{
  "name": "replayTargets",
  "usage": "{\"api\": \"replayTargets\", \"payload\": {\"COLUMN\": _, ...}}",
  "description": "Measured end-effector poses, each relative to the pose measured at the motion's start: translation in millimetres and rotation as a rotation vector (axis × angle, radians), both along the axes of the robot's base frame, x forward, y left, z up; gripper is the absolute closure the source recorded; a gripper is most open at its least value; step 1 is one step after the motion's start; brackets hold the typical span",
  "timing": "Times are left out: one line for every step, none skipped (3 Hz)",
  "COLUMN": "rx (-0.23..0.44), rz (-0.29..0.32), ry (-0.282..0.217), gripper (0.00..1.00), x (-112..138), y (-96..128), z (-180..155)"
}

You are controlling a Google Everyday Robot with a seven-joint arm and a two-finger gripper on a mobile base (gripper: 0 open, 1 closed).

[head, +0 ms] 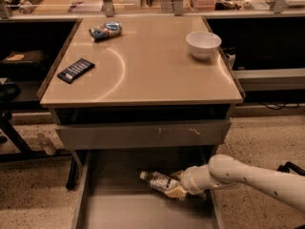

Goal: Pick blue plastic bottle from middle drawer and place on counter

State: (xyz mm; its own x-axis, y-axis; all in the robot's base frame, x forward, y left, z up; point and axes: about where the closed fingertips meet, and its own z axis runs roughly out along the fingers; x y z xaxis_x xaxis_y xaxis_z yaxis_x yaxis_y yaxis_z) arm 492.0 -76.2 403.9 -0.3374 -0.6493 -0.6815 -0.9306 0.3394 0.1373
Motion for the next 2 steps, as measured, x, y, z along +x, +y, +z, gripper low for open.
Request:
{"api": "replayTargets", "payload": {"rx": 0.014, "rz": 0.022, "ry": -0.016, "gripper": 1.0, "x": -11, "y": -17, "z": 43}}
{"api": "replayTargets", "payload": {"rx": 0.008, "rz": 0.055, "ry": -0.06, "gripper": 1.0, "x": -16, "y": -32, "z": 99}}
